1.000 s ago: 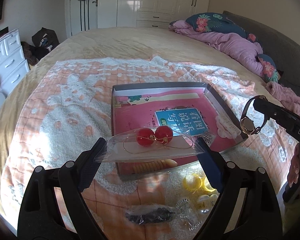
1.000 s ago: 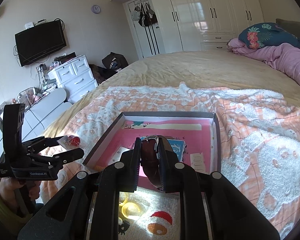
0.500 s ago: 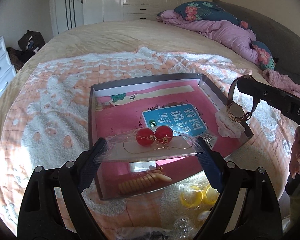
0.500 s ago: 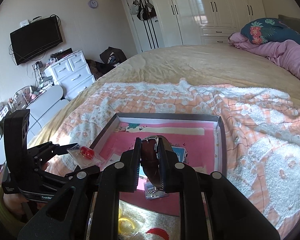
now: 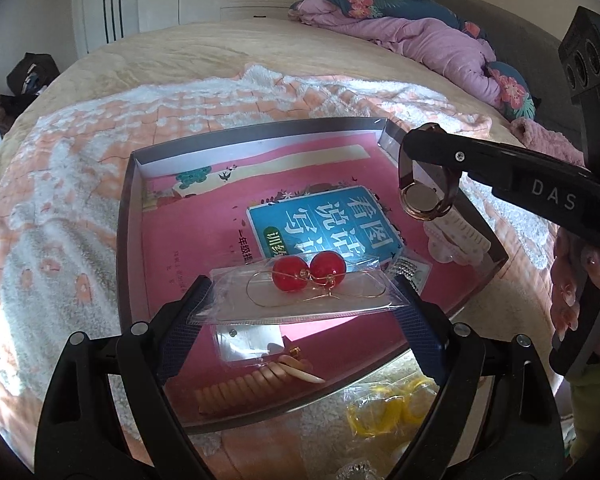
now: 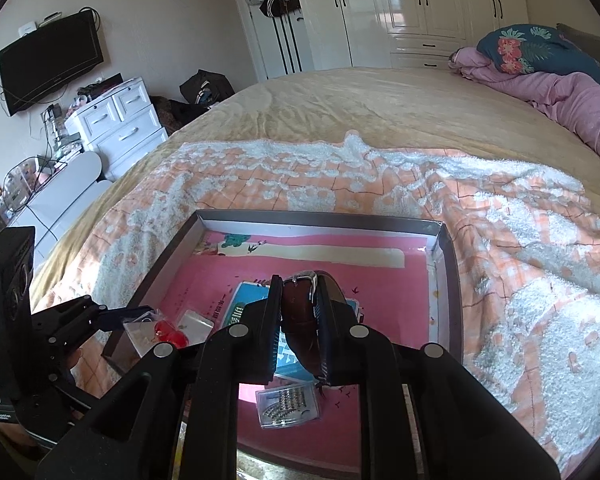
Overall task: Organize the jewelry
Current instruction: 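Carry the earring bag with left tool into the pink box while right tool carries the watch there, then open both tools to release the earring bag and watch in the box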
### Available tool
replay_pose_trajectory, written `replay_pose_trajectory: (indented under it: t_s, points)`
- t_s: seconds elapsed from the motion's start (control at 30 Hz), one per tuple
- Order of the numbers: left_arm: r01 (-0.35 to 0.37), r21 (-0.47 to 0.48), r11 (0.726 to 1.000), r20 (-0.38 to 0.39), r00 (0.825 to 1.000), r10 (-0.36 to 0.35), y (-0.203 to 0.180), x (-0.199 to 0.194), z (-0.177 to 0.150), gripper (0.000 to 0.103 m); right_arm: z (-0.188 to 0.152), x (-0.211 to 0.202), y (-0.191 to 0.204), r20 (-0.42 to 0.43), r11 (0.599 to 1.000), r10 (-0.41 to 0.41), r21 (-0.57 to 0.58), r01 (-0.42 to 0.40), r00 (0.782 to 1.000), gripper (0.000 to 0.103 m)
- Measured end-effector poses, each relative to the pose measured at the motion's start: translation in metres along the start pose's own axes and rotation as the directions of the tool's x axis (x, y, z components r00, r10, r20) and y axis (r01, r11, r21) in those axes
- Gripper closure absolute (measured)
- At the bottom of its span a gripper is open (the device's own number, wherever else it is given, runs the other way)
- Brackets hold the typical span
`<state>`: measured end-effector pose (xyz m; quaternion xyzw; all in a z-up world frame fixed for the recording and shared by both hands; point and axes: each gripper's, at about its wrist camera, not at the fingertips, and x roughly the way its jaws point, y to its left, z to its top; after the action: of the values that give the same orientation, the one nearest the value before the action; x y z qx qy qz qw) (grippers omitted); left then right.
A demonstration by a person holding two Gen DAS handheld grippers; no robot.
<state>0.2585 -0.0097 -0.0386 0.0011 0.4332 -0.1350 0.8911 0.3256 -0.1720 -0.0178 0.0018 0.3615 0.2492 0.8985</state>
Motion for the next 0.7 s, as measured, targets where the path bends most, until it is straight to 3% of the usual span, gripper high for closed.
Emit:
replay_pose_trajectory:
  t_s: [0.43,0.7]
  points:
    - [0.001,0.007,1.0,-0.026,1.0,-0.001,0.0,0.01,-0.004,0.021,-0.012,0.021,-0.006,-0.061,0.999,-0.043,0.01,0.043,0.997,0.088]
    - [-0.011,0.003,1.0,-0.029,1.0,0.011,0.001,0.013,-0.007,0.021,-0.014,0.013,-0.006,-0.047,0.998,-0.055,0.022,0.056,0.997,0.084]
